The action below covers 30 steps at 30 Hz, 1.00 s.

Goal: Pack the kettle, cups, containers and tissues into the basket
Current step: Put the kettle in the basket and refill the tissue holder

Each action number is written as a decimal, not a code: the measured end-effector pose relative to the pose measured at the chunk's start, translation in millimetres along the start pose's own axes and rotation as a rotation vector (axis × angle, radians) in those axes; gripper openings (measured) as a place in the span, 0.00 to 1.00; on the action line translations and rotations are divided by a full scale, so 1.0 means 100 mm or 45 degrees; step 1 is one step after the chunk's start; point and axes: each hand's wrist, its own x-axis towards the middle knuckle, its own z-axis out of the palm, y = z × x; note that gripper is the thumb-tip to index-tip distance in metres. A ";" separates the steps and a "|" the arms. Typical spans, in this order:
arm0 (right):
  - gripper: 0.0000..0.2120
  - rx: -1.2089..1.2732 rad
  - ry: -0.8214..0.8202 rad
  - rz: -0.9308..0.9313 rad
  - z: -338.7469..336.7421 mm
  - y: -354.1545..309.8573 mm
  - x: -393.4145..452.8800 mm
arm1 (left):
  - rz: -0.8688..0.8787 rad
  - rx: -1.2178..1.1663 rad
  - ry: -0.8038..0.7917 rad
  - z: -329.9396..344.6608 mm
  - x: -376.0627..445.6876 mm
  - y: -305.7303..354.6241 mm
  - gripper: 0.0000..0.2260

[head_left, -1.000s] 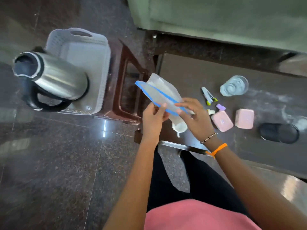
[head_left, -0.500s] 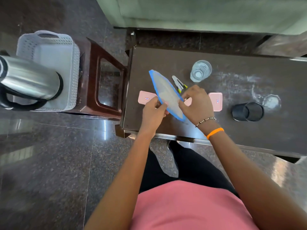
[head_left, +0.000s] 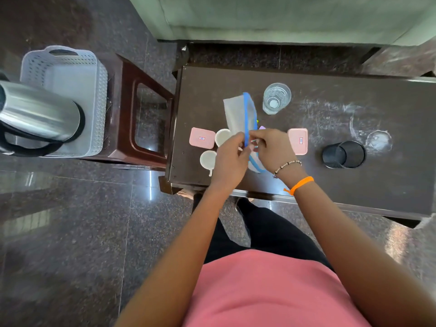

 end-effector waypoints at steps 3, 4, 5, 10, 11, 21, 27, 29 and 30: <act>0.17 0.465 -0.081 0.237 -0.01 0.05 0.03 | 0.056 0.125 -0.007 0.09 -0.06 -0.01 0.05; 0.19 0.673 -0.085 0.311 -0.04 0.06 0.02 | 0.050 0.164 0.023 0.10 -0.07 -0.02 0.05; 0.20 0.854 -0.106 0.357 -0.07 0.06 0.01 | 0.036 0.194 0.052 0.10 -0.07 -0.02 0.05; 0.16 0.853 -0.399 0.300 -0.04 0.17 0.02 | 0.054 0.250 0.053 0.15 -0.10 0.05 0.10; 0.14 0.741 -0.386 0.359 -0.01 0.18 0.06 | 0.049 0.270 0.055 0.19 -0.11 0.07 0.10; 0.21 0.543 -0.081 0.497 0.02 0.39 0.25 | 0.187 0.099 0.079 0.36 -0.25 0.21 0.11; 0.11 0.867 -0.246 0.375 -0.10 0.49 0.24 | 0.359 0.034 0.015 0.32 -0.32 0.18 0.05; 0.19 1.134 -0.220 0.364 -0.15 0.53 0.23 | 0.372 -0.076 -0.126 0.26 -0.33 0.18 0.05; 0.21 1.222 -0.256 0.294 -0.18 0.54 0.23 | 0.377 -0.127 -0.179 0.23 -0.33 0.17 0.05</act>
